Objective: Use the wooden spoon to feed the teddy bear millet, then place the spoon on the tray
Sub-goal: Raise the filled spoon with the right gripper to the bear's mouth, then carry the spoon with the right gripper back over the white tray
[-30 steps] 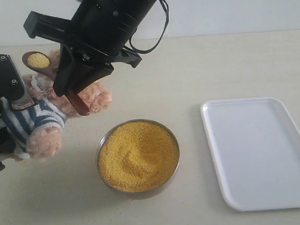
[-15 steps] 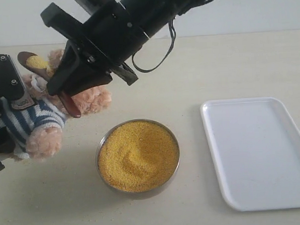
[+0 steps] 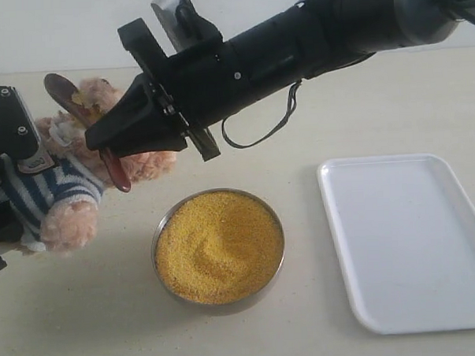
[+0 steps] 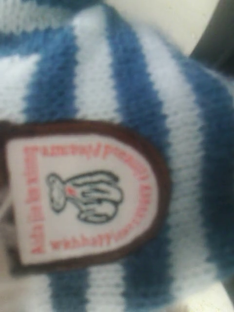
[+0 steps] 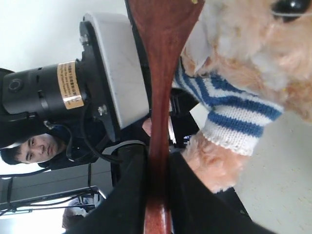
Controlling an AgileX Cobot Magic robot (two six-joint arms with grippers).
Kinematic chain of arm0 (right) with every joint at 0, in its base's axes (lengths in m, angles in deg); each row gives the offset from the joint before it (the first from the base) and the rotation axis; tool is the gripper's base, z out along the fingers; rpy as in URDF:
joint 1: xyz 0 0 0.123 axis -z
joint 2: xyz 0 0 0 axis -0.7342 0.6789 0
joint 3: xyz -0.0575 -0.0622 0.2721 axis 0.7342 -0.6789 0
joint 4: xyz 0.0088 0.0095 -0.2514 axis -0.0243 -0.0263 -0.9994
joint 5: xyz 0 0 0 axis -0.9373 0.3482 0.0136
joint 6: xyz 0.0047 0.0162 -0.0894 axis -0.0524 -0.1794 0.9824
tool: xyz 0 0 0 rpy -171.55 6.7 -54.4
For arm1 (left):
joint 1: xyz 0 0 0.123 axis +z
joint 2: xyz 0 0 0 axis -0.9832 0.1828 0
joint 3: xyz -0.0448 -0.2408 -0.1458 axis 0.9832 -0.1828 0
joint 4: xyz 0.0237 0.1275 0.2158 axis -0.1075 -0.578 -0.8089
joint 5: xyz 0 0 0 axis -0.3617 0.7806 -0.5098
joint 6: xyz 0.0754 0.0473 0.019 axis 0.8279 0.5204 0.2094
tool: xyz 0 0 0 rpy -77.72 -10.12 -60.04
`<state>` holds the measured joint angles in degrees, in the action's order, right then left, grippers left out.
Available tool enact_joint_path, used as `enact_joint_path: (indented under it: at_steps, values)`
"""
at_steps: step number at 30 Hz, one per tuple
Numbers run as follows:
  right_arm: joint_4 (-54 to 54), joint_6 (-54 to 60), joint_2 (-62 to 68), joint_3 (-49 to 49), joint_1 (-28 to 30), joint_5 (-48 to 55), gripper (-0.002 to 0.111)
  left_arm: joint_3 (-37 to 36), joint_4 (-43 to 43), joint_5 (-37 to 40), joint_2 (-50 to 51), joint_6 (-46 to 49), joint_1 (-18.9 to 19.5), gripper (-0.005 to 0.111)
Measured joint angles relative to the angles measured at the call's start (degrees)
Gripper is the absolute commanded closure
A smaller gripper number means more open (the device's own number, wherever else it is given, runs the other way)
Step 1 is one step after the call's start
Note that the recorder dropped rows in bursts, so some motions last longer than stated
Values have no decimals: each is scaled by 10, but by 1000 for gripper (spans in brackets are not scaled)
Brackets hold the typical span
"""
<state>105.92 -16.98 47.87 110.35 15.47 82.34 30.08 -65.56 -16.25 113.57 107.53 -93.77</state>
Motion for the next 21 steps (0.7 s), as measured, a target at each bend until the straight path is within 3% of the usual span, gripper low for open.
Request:
enact_joint_path:
  at_steps: [14,21]
  values:
    - [33,19,-1,-14,1,0,109,0,0,0,0,0,0,103]
    - [-27,59,-70,-14,1,-5,109,0,0,-6,0,0,0,103]
